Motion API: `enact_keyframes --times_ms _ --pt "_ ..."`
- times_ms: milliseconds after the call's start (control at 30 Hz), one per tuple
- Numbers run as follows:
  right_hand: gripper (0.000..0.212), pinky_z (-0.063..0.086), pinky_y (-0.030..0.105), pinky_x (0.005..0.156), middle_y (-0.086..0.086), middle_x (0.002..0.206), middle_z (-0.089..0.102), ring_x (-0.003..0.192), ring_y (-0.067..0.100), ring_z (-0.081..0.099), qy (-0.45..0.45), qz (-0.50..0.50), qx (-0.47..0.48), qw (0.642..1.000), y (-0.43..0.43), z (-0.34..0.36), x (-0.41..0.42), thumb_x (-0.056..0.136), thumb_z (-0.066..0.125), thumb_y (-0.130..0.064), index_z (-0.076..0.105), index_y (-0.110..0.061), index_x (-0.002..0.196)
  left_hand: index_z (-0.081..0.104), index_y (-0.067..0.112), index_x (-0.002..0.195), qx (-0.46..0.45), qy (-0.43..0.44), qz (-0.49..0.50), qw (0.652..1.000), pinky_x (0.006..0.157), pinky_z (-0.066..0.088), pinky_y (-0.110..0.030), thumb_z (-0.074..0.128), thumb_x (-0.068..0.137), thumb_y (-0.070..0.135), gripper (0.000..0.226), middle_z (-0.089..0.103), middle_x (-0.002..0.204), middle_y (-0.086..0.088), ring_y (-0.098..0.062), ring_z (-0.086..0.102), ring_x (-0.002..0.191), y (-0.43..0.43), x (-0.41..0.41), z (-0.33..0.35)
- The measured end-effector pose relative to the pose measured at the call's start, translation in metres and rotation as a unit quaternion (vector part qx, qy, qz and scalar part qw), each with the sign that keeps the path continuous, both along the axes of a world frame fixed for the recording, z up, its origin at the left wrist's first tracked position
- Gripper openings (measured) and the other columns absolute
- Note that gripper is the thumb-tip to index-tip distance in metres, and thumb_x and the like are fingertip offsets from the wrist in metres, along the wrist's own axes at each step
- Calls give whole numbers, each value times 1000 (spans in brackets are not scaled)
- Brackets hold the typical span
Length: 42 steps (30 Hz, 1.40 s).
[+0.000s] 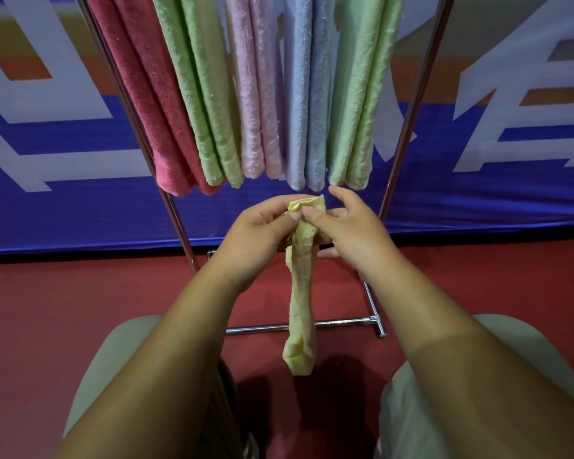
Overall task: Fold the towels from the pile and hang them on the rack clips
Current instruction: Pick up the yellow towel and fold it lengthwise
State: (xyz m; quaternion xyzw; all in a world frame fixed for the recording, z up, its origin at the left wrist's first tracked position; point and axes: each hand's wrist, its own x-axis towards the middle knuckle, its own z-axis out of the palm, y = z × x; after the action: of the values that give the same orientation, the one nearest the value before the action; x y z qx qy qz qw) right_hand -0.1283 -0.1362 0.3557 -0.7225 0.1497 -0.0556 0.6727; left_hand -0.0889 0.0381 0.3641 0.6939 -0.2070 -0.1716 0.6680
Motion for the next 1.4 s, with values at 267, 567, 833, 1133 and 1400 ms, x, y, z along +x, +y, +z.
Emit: enact_keyframes --times_ms 267,567,833,1133,1400 --pt "76 65 31 84 1 123 73 97 13 76 11 126 -23 992 -10 -7 -2 94 85 -31 48 -54 157 74 15 110 14 3 116 993 84 61 -38 52 105 14 23 81 103 -6 -19 76 94 -8 -5 -8" --pt "22 52 26 66 -4 120 60 85 19 68 63 150 -262 951 -21 -19 -3 91 79 -27 72 -41 106 69 16 111 26 -59 162 985 77 51 -28 52 111 21 18 70 86 11 -4 65 80 0 2 -9" --pt "12 51 37 77 -11 91 78 78 10 67 63 175 -218 958 -19 -23 -5 97 78 -36 79 -25 100 71 17 111 1 -58 166 984 79 52 -35 52 112 23 20 71 90 4 -10 65 84 7 6 -5" --pt "24 41 33 66 -1 68 61 64 11 52 -64 -15 -127 990 -26 -3 -1 94 80 -16 63 -6 80 62 24 109 27 -182 269 945 72 49 -40 53 111 23 9 65 89 -11 -9 55 77 18 8 13" --pt "23 48 19 68 -1 79 65 73 9 57 -228 -58 -59 970 -21 42 1 96 79 -3 67 -22 98 73 25 105 -23 -206 305 929 76 51 -29 56 110 20 18 70 90 13 -3 61 84 25 17 49"
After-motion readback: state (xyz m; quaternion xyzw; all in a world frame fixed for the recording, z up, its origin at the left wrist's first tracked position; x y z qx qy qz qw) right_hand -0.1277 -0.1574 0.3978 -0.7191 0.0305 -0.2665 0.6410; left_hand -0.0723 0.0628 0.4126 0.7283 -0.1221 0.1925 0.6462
